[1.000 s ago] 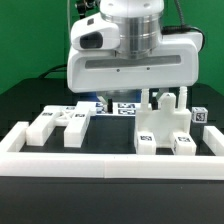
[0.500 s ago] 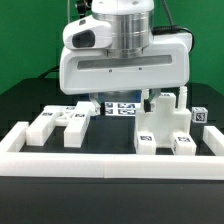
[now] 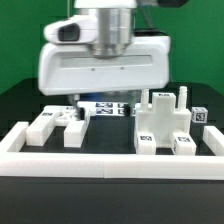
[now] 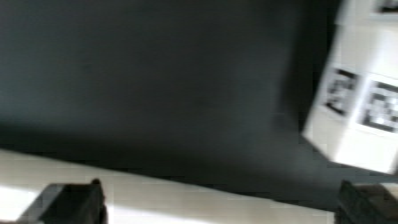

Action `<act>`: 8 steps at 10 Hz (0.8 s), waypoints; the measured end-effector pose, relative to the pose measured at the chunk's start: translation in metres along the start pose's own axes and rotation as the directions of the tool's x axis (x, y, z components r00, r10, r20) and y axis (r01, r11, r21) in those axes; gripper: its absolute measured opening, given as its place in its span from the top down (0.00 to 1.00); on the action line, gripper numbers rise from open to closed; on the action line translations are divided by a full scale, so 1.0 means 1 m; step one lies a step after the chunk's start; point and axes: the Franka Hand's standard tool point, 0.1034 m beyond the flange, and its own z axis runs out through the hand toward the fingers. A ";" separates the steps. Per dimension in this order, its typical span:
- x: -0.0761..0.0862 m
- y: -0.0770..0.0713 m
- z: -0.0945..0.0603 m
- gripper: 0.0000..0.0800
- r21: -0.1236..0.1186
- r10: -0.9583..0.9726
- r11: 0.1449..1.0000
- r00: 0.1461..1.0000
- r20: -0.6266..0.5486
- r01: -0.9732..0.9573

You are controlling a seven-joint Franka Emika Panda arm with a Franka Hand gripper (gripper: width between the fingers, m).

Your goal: Assemble chair

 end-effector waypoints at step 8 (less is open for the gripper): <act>-0.031 0.032 0.006 0.19 -0.009 0.001 1.000 1.000 0.012 -0.001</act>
Offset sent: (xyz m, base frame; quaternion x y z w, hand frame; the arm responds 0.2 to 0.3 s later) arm 0.0000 0.0000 0.0000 0.0000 0.0000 0.0000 1.0000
